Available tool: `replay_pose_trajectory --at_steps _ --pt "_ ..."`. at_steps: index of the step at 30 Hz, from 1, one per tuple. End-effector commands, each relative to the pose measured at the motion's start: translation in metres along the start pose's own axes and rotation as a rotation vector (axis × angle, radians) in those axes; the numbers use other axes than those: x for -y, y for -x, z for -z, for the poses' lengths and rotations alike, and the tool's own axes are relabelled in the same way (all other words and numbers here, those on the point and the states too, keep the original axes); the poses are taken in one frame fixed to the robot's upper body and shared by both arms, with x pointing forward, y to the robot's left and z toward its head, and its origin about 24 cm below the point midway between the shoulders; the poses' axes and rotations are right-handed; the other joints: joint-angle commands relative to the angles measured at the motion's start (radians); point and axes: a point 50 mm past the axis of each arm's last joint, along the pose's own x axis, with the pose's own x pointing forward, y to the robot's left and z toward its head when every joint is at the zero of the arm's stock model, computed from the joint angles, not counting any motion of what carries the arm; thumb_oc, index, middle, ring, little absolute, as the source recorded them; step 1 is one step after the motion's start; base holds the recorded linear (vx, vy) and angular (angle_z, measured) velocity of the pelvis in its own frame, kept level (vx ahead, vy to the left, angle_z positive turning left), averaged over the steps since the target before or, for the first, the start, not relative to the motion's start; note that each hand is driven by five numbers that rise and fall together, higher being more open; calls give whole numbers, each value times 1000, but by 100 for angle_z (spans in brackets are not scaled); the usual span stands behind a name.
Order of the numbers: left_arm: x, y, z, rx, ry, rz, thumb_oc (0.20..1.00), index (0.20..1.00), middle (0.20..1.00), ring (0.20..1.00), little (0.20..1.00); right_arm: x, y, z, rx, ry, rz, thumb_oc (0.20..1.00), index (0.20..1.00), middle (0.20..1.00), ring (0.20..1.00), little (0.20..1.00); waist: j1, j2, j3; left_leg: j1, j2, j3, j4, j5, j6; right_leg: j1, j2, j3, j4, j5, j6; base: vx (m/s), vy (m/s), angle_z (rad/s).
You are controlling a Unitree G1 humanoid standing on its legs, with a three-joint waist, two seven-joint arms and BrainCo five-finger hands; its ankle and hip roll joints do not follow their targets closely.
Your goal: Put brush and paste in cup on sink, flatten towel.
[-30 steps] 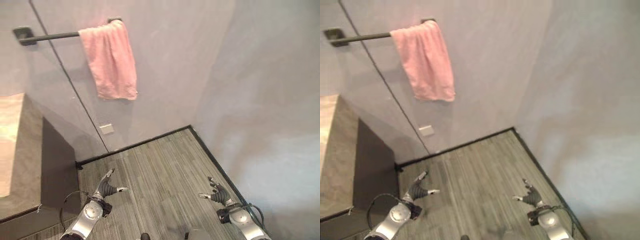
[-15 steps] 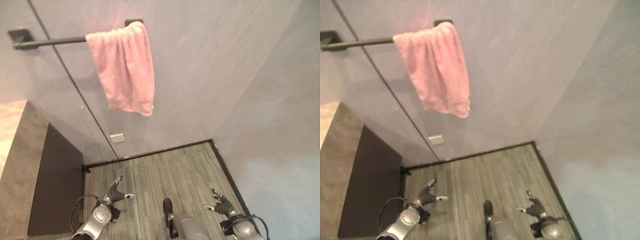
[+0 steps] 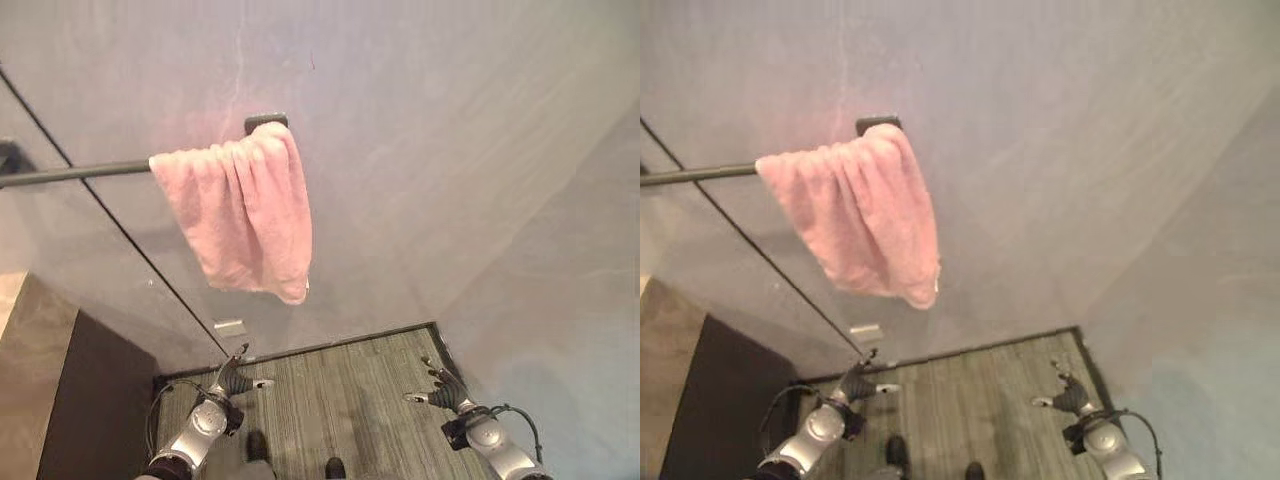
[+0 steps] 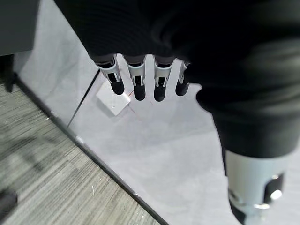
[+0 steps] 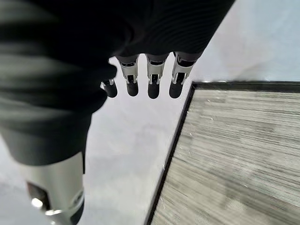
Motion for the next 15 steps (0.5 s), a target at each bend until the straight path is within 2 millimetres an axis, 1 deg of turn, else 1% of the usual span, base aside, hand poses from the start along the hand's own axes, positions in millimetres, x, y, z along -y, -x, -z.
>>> replay_pose_trajectory --at_steps 1,3,5,6,7,8,9,10,11,12,13,15 --pt "-31 3 -3 66 -36 -72 1000 1000 1000 1000 1000 5 0 -21 121 7 27 1000 1000 1000 1000 1000 47 -47 -8 33 -50 23 63 -70 -1 -137 -116 51 155 54 128 166 248 15" --pt "-32 10 6 50 -33 -70 1000 1000 1000 1000 1000 12 0 -30 165 3 43 1000 1000 1000 1000 1000 60 -41 -15 49 -65 34 57 -85 12 -134 -133 51 152 66 144 114 196 -1" --pt "-33 13 8 48 -33 -71 1000 1000 1000 1000 1000 14 0 -32 176 4 48 1000 1000 1000 1000 1000 65 -40 -17 55 -68 37 50 -87 15 -133 -136 50 152 71 148 43 95 -6" --pt "-36 17 11 49 -33 -79 1000 1000 1000 1000 1000 17 -1 -39 204 -12 66 1000 1000 1000 1000 1000 75 -38 -15 61 -75 36 42 -91 23 -147 -142 44 180 90 158 40 103 -7" --pt "-36 17 11 49 -33 -79 1000 1000 1000 1000 1000 17 -1 -38 204 -12 65 1000 1000 1000 1000 1000 76 -38 -16 60 -75 38 41 -90 23 -150 -142 46 183 89 159 7 116 -9" --pt "-41 19 12 56 -41 -90 1000 1000 1000 1000 1000 23 -2 -50 250 -24 88 1000 1000 1000 1000 1000 81 -35 -7 59 -76 35 35 -85 28 -180 -145 45 228 123 170 -13 58 0" --pt "-45 22 13 62 -47 -91 1000 1000 1000 1000 1000 26 -2 -60 294 -35 96 1000 1000 1000 1000 1000 86 -31 -4 57 -75 24 30 -84 30 -189 -137 54 248 119 173 0 0 0" --pt "-46 26 14 69 -50 -85 1000 1000 1000 1000 1000 30 -1 -69 330 -42 114 1000 1000 1000 1000 1000 99 -31 -1 56 -74 21 29 -90 27 -199 -172 27 208 120 172 -45 -85 14" --pt "-49 26 13 75 -38 -106 1000 1000 1000 1000 1000 32 -4 -75 345 -42 128 1000 1000 1000 1000 1000 113 -31 13 55 -61 25 31 -94 20 -228 -221 -26 153 147 171 -38 -96 6" --pt "-50 26 12 75 -38 -107 1000 1000 1000 1000 1000 32 -4 -76 346 -42 128 1000 1000 1000 1000 1000 110 -29 14 55 -59 22 34 -96 19 -223 -220 -30 146 148 171 -23 -80 -17" --pt "-53 28 12 82 -36 -110 1000 1000 1000 1000 1000 35 -3 -83 379 -42 138 1000 1000 1000 1000 1000 113 -29 14 50 -58 13 41 -98 17 -209 -224 -29 133 140 172 37 -52 -28" --pt "-57 32 12 100 -75 -99 1000 1000 1000 1000 1000 40 -2 -89 405 -59 158 1000 1000 1000 1000 1000 115 -42 17 53 -60 3 46 -97 9 -191 -219 -18 102 156 178 63 -90 7"
